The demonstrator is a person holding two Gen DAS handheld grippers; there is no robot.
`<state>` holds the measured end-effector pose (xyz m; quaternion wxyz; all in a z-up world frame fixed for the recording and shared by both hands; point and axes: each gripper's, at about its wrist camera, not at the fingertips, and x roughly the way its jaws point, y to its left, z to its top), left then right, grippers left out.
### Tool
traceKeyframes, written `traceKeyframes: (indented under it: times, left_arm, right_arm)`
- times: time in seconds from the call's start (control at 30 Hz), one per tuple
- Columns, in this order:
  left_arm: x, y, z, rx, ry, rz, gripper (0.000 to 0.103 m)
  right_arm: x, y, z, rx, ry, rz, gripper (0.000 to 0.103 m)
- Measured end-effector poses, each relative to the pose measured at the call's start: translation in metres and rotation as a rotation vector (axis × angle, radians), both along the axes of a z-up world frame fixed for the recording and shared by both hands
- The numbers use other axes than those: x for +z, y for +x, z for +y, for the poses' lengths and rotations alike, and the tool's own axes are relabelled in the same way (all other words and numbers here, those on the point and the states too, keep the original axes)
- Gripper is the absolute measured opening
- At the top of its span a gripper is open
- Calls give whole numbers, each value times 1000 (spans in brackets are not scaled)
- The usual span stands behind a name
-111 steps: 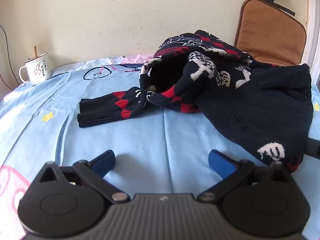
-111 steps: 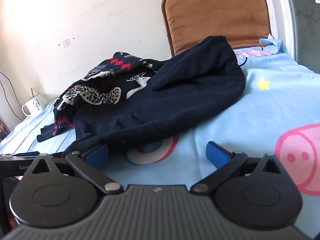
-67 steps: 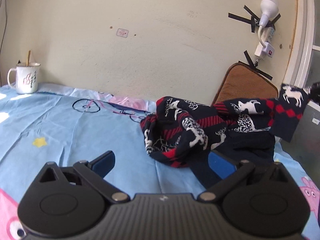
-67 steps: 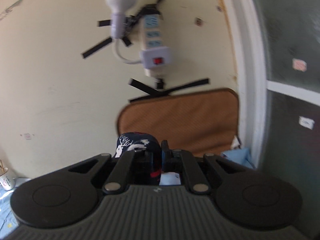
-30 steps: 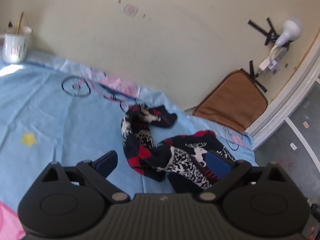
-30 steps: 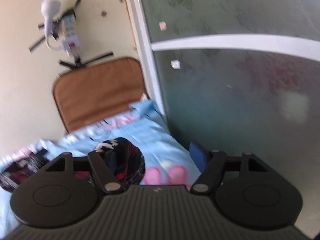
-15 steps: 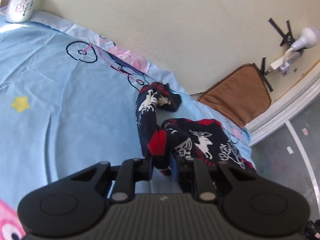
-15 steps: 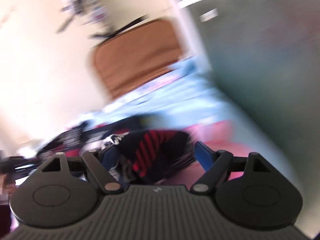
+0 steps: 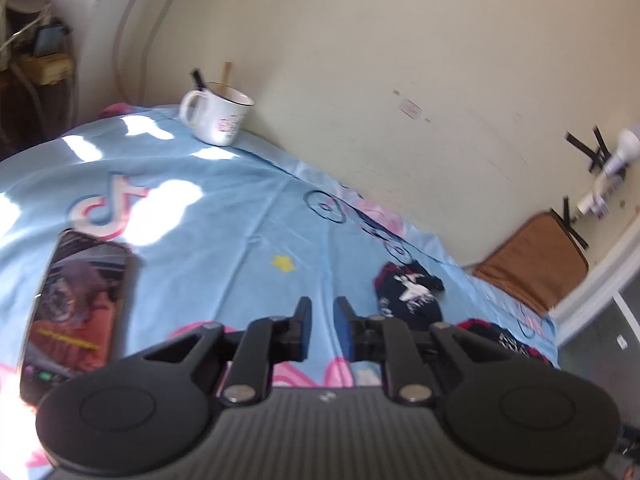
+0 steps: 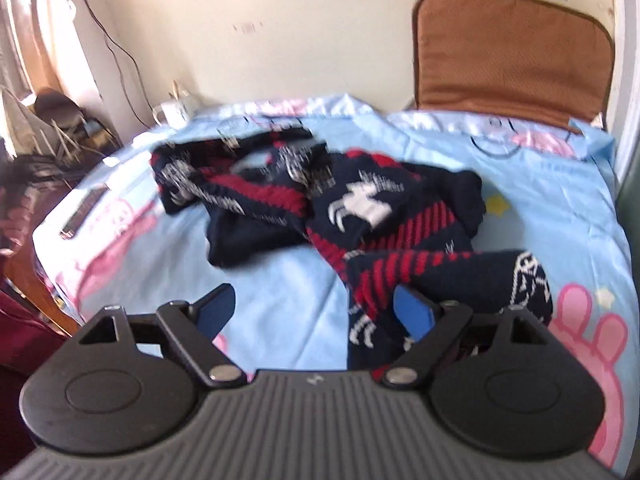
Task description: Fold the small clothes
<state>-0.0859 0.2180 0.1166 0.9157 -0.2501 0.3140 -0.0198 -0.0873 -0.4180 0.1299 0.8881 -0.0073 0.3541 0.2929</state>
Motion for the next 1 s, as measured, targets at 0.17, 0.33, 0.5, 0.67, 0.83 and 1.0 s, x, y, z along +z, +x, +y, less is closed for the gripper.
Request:
traceKeyframes:
  times: [0.17, 0.33, 0.5, 0.67, 0.83, 1.0]
  left_arm:
    - [10, 73, -86, -284, 118, -60, 60]
    - [-12, 149, -182, -582, 242, -33, 85]
    - [-58, 193, -230, -753, 255, 80, 94]
    - [-88, 212, -229, -747, 192, 197, 103]
    - [-95, 203, -226, -771, 215, 179, 102]
    - [-91, 196, -233, -797, 216, 166, 73]
  right_arm:
    - [52, -35, -22, 106, 281, -216, 89]
    - [63, -38, -33, 53, 384, -314, 89]
    - [49, 21, -8, -48, 245, -249, 89]
    - [-4, 116, 31, -63, 105, -101, 89]
    - [-62, 183, 52, -58, 5, 27, 88]
    - [-60, 168, 50, -61, 2, -9, 11]
